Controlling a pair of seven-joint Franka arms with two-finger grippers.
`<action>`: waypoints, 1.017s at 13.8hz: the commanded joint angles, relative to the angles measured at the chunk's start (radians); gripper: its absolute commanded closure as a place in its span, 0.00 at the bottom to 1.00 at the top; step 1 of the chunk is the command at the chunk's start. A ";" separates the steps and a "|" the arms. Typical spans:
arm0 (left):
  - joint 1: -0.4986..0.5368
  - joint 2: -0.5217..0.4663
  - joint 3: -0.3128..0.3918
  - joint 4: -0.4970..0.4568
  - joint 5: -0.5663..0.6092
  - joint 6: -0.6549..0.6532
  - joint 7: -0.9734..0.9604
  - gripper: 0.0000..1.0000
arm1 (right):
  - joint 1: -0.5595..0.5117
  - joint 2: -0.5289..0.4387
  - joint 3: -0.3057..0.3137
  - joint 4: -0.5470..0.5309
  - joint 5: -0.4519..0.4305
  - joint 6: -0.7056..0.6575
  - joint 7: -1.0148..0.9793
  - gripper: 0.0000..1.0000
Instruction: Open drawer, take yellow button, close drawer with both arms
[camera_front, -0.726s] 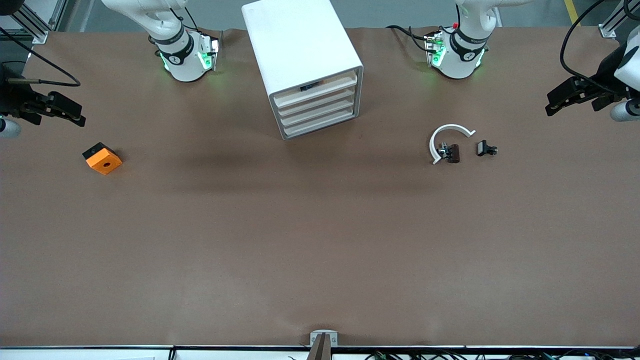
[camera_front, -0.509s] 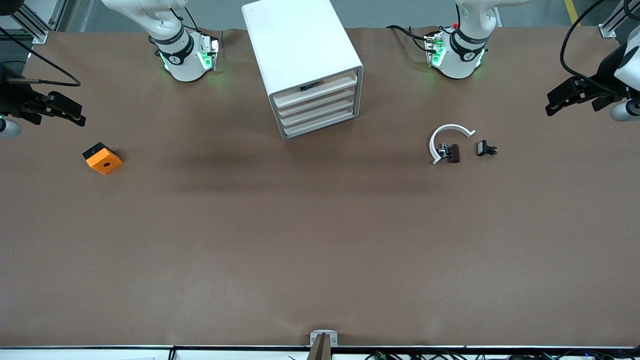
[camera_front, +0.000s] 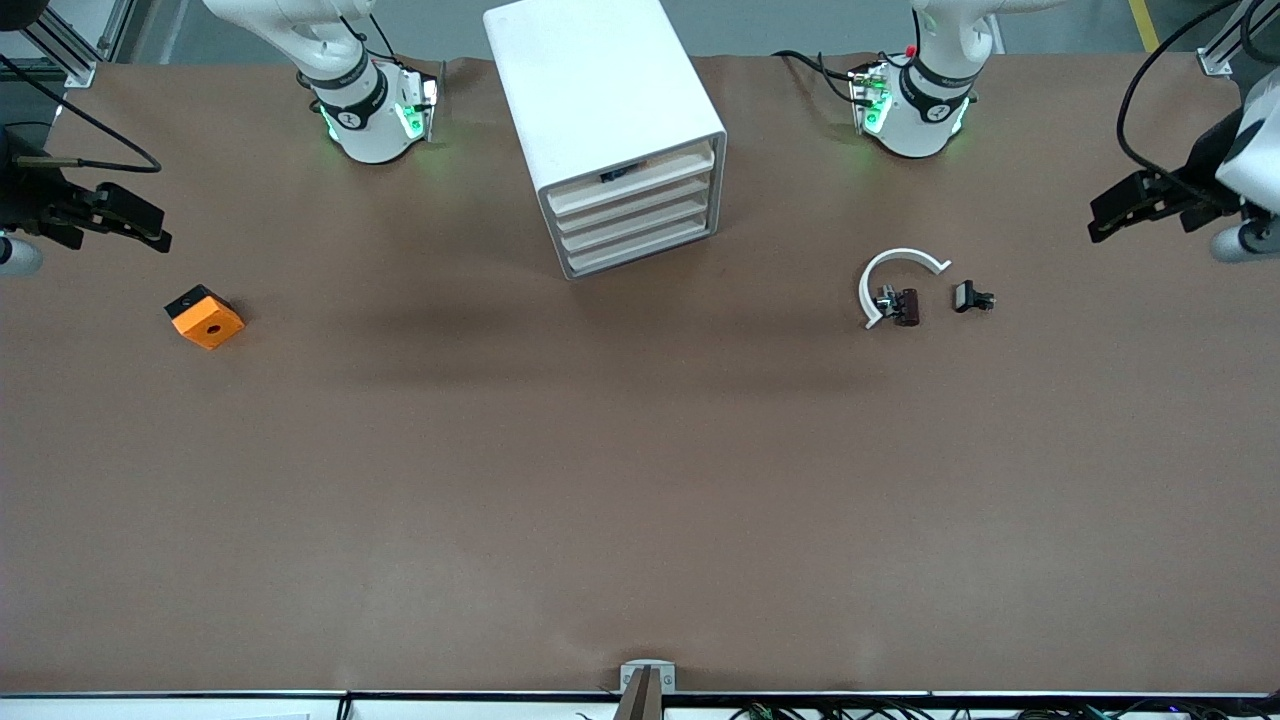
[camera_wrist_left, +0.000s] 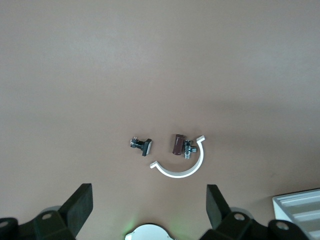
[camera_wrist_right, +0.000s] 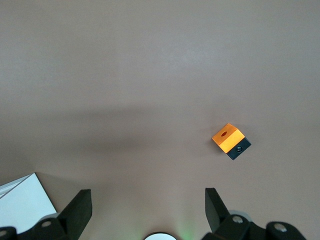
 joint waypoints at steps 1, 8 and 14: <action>-0.012 0.104 -0.003 0.034 0.046 -0.010 0.010 0.00 | -0.010 0.002 0.010 0.016 -0.005 -0.011 -0.008 0.00; -0.153 0.317 -0.022 0.037 0.020 0.060 -0.482 0.00 | -0.012 0.001 0.010 0.018 -0.004 -0.011 -0.008 0.00; -0.282 0.562 -0.023 0.153 -0.136 0.069 -1.019 0.00 | -0.016 0.002 0.009 0.033 -0.004 -0.013 -0.006 0.00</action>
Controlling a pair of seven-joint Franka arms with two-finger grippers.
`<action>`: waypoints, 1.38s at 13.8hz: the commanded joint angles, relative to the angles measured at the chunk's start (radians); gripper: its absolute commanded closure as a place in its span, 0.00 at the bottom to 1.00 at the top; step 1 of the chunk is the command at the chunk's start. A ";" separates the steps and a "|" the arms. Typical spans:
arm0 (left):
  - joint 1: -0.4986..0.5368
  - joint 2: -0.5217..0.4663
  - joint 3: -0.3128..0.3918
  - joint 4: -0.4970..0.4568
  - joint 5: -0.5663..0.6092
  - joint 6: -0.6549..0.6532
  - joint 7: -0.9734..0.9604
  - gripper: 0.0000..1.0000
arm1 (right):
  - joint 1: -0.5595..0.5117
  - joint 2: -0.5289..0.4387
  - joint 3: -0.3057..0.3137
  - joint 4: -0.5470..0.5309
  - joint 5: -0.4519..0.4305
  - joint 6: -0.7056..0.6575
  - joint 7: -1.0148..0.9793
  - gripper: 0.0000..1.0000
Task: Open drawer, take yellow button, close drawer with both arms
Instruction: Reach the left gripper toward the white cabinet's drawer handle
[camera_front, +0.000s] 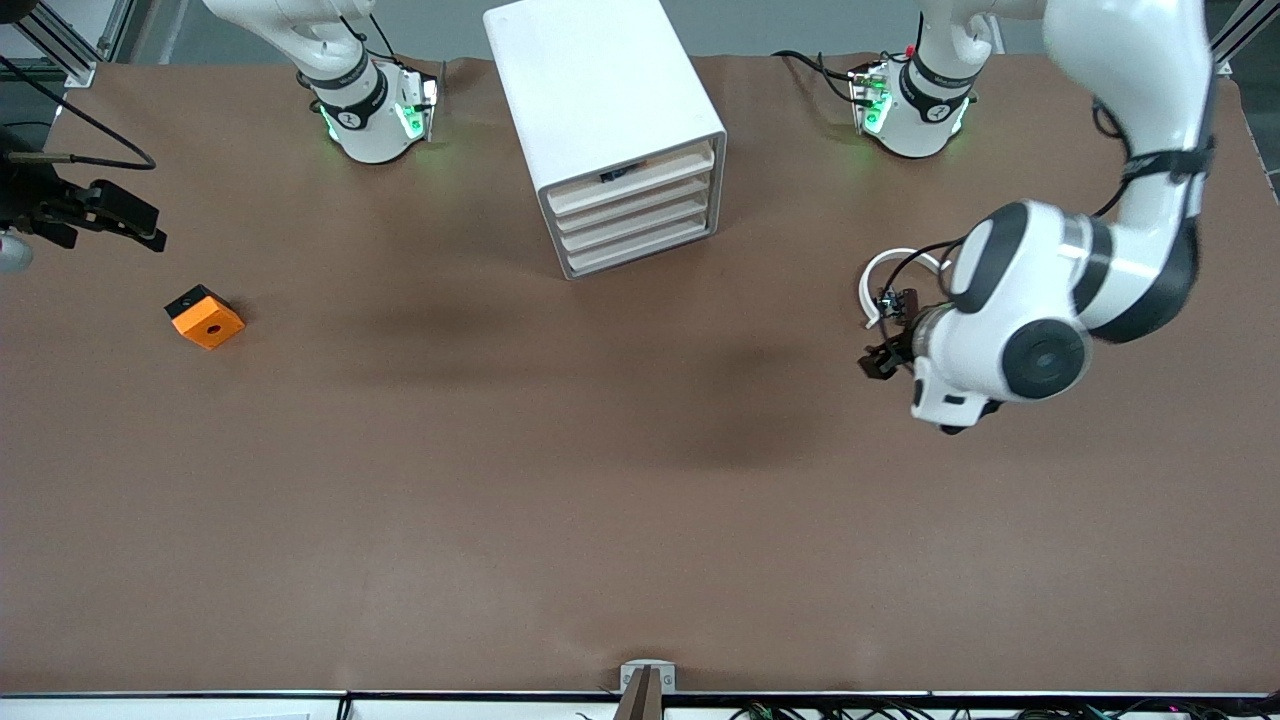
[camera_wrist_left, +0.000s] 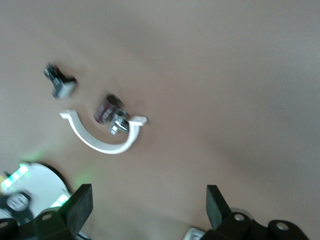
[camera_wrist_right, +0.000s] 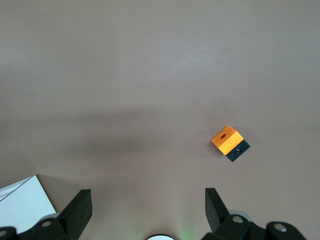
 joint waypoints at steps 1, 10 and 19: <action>-0.044 0.098 0.004 0.101 -0.070 -0.021 -0.259 0.00 | -0.016 0.002 0.010 0.018 -0.004 -0.013 -0.006 0.00; -0.115 0.188 0.002 0.096 -0.509 -0.027 -0.980 0.00 | -0.012 0.004 0.011 0.016 -0.004 -0.013 -0.002 0.00; -0.284 0.236 0.022 0.098 -0.588 -0.070 -1.117 0.00 | -0.010 0.004 0.011 0.016 -0.004 -0.013 -0.002 0.00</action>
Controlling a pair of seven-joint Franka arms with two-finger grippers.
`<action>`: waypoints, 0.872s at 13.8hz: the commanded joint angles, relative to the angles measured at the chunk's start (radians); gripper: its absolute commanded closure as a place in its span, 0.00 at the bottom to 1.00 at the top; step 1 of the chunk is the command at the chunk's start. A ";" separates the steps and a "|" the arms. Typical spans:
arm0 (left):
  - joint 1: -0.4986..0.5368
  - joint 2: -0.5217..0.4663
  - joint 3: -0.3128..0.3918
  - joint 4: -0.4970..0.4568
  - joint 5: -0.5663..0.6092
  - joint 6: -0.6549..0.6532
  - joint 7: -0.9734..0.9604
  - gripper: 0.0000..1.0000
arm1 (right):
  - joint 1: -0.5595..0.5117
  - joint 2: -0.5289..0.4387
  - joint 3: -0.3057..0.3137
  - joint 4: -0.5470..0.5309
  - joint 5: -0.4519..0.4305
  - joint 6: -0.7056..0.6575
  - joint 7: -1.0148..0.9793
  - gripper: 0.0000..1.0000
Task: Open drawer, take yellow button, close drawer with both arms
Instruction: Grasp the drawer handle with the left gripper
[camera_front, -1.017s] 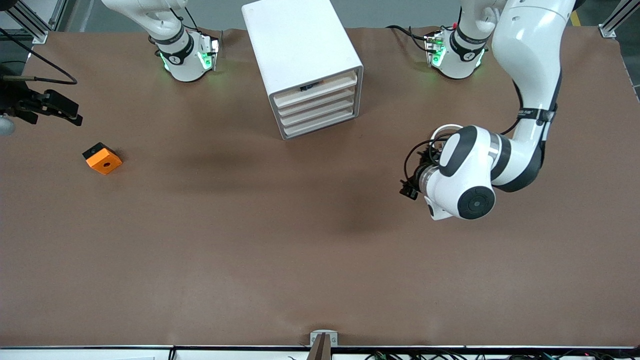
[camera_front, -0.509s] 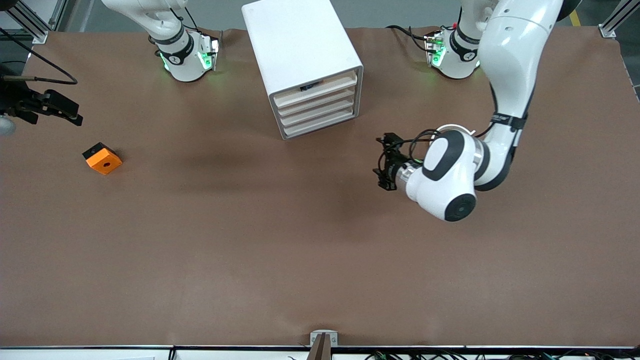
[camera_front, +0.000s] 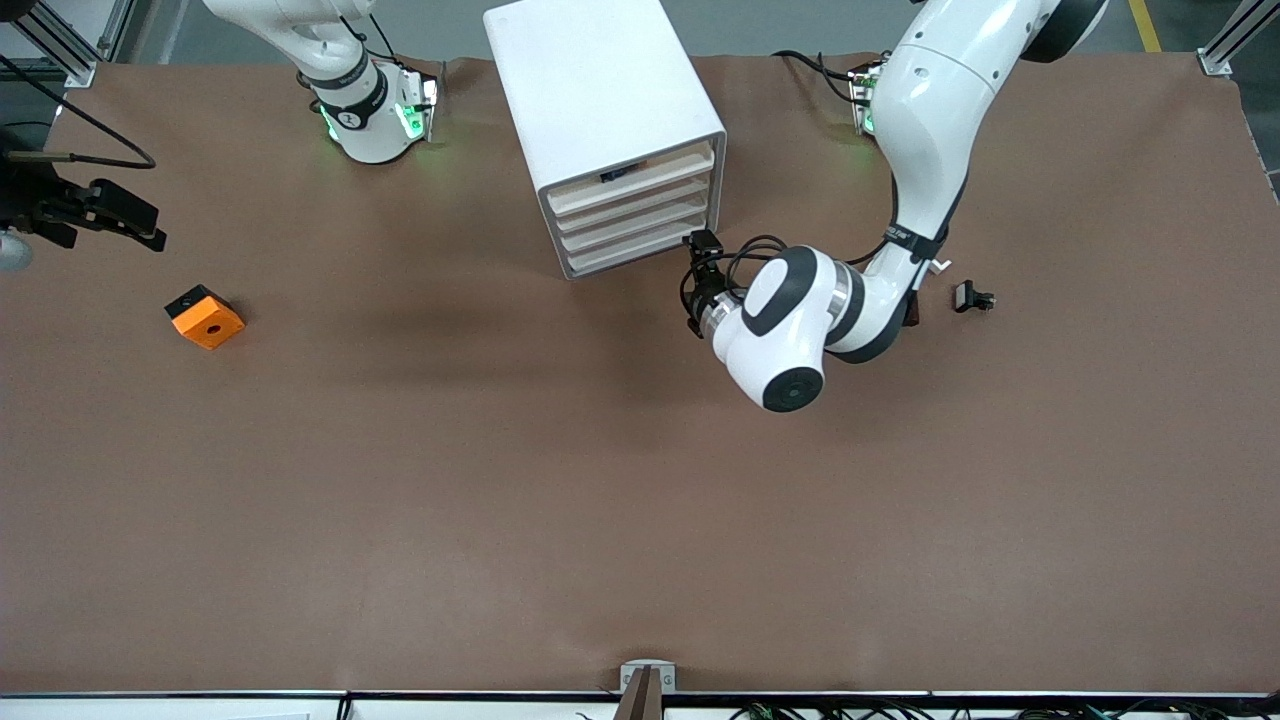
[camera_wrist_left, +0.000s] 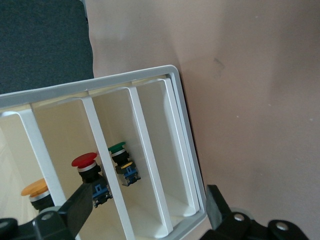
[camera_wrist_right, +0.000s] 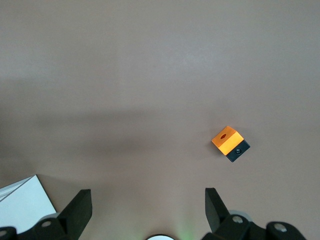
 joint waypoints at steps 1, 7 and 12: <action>-0.004 0.002 0.007 0.026 -0.019 -0.100 -0.034 0.00 | -0.008 0.004 0.010 0.015 -0.004 -0.012 0.000 0.00; -0.021 0.007 0.007 0.026 -0.004 -0.225 -0.063 0.07 | -0.010 0.004 0.011 0.023 -0.004 -0.010 0.001 0.00; -0.015 0.011 0.009 0.020 -0.092 -0.307 -0.068 0.22 | 0.008 0.004 0.011 0.023 -0.004 -0.001 -0.014 0.00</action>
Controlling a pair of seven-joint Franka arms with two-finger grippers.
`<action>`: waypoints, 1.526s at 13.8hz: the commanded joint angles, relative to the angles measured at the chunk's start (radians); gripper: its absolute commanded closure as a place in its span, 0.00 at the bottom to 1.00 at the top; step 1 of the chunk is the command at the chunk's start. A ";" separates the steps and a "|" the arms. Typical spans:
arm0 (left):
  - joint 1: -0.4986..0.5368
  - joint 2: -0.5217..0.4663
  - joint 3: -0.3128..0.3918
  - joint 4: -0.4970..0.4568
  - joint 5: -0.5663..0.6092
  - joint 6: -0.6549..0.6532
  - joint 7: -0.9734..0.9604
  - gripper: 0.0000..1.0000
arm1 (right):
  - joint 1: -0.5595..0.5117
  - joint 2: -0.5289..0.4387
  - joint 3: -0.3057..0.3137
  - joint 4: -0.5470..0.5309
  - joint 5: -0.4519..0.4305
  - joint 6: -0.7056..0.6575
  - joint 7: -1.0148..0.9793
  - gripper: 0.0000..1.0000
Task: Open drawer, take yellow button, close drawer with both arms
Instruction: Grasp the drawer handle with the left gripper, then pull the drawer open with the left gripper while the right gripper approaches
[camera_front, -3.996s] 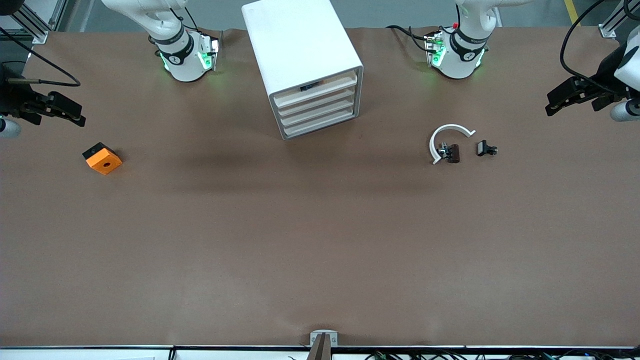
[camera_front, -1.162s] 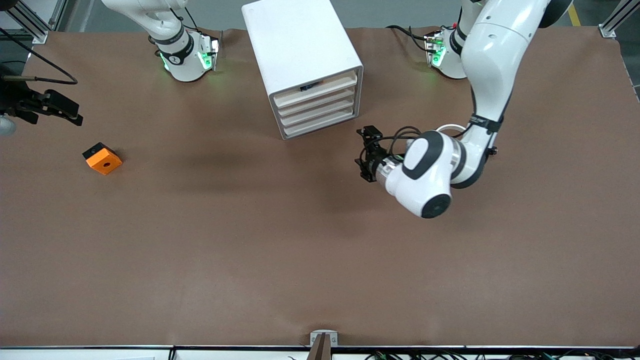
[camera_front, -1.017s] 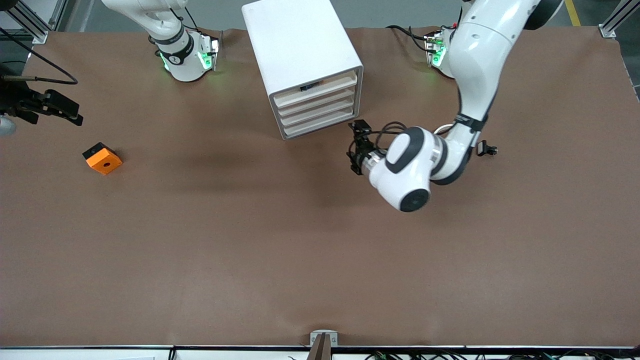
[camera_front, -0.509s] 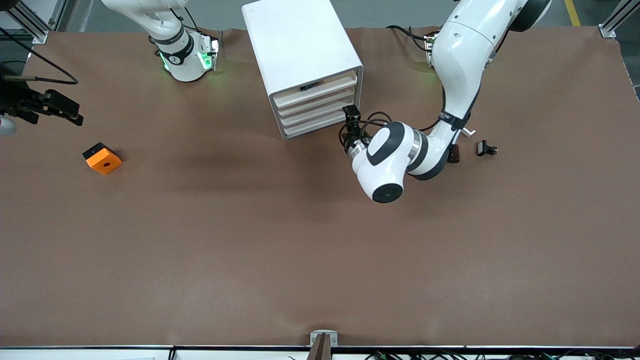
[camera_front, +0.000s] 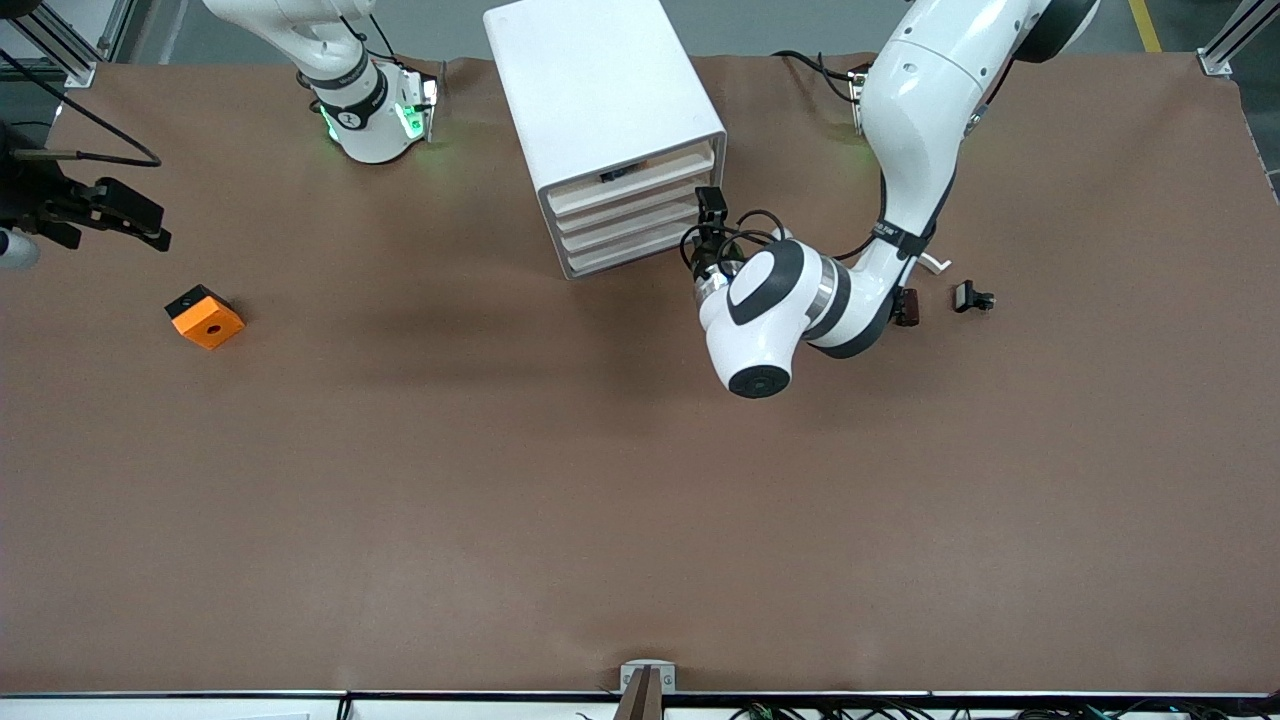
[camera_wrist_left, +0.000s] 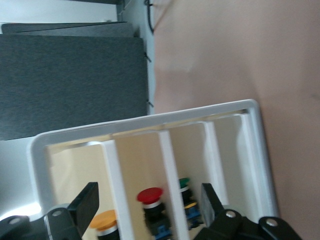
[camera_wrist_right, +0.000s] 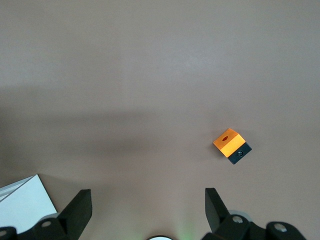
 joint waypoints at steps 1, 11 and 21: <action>0.003 0.017 0.008 0.008 -0.068 -0.032 -0.018 0.22 | -0.002 0.005 -0.001 0.026 -0.004 -0.006 -0.013 0.00; -0.013 0.076 0.010 0.009 -0.266 -0.029 -0.074 0.32 | 0.038 0.004 0.004 0.020 -0.005 -0.015 -0.010 0.00; -0.040 0.108 0.007 -0.011 -0.269 -0.030 -0.105 1.00 | 0.144 0.004 0.005 0.006 -0.002 -0.044 0.148 0.00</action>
